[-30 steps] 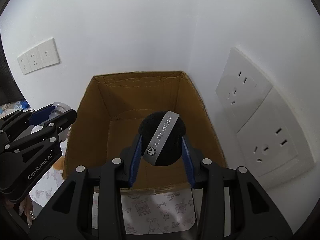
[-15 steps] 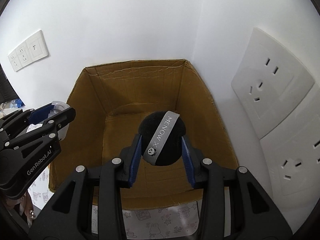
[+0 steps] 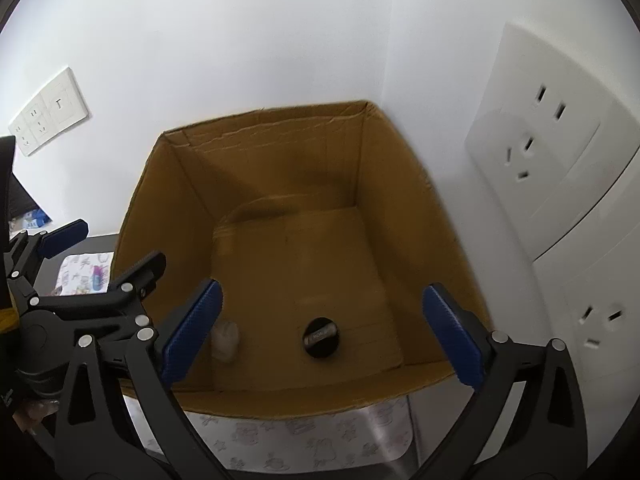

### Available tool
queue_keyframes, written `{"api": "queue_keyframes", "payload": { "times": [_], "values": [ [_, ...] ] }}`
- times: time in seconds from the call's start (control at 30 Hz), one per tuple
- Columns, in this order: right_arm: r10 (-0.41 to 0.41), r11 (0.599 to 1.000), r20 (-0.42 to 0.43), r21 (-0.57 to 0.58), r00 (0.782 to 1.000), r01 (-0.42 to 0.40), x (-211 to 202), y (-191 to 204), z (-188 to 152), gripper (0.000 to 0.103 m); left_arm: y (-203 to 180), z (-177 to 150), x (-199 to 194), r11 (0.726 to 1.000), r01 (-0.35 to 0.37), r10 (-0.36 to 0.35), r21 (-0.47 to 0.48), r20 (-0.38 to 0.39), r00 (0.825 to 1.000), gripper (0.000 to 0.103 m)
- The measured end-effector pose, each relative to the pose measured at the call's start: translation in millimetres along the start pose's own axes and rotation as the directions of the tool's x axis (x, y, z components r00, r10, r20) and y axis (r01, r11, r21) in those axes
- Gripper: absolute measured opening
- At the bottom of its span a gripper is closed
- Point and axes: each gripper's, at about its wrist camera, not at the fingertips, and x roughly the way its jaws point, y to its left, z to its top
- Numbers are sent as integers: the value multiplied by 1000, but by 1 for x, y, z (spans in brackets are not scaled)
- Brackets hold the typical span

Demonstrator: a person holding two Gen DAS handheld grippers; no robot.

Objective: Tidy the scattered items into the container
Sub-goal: 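Open both tools over the cardboard box to drop the puff and curler, then move both tools back over the mat toward the remaining items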

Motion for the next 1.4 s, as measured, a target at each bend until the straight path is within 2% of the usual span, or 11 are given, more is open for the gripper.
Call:
{"api": "queue_keyframes", "payload": {
  "times": [0.4, 0.5, 0.83, 1.07, 1.23, 1.4],
  "values": [
    [25, 1000, -35, 11, 999, -25, 2, 1, -2, 103, 5, 2, 3, 1000, 11, -11, 3, -4, 1000, 94],
    [54, 998, -49, 27, 997, -53, 2, 1, -3, 103, 8, 0, -1, 1000, 6, -6, -2, 3, 1000, 103],
    [75, 997, -55, 35, 996, -73, -7, 10, -6, 103, 18, -7, -13, 1000, -1, 1, -4, -6, 1000, 103],
    [47, 998, -29, 30, 998, -46, -22, 18, -7, 103, 37, -13, -28, 998, 23, -23, -56, -9, 1000, 103],
    [65, 998, -14, 26, 998, -64, -34, 25, -9, 103, 56, -21, -42, 990, 64, -67, -127, -22, 998, 103],
    [94, 995, -3, 15, 996, -94, -46, 37, -13, 103, 71, -32, -57, 986, 49, -53, -160, -16, 998, 103]
  ]
}}
